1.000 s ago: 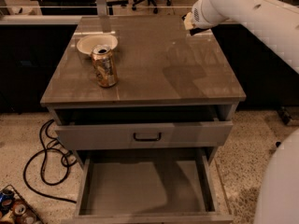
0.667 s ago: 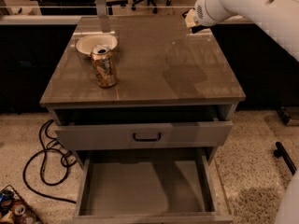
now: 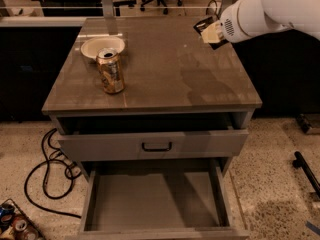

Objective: Place rxbar chocolate into middle drawer

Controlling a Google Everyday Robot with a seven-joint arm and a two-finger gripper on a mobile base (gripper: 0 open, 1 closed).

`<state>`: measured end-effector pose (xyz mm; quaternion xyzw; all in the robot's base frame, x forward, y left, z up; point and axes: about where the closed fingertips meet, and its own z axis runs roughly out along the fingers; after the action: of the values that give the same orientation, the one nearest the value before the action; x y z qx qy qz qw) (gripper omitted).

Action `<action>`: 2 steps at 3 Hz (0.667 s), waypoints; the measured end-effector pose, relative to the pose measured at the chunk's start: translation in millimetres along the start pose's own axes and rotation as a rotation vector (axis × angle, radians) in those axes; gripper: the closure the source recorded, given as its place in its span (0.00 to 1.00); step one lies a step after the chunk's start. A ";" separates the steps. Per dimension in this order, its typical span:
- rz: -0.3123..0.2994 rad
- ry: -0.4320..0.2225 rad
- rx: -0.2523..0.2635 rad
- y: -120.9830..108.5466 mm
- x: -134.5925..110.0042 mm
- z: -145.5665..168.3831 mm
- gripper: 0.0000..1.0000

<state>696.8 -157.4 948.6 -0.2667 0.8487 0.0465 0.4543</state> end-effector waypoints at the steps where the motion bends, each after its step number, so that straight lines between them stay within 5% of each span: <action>1: -0.056 -0.016 -0.107 34.6 23.9 -24.3 1.00; 2: -0.079 -0.050 -0.227 69.5 52.4 -42.6 1.00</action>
Offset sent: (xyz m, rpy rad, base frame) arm -0.1604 0.0211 -0.0536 -0.0713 -0.0967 0.5616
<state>607.2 -133.3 920.4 -0.3482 0.8152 0.1311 0.4438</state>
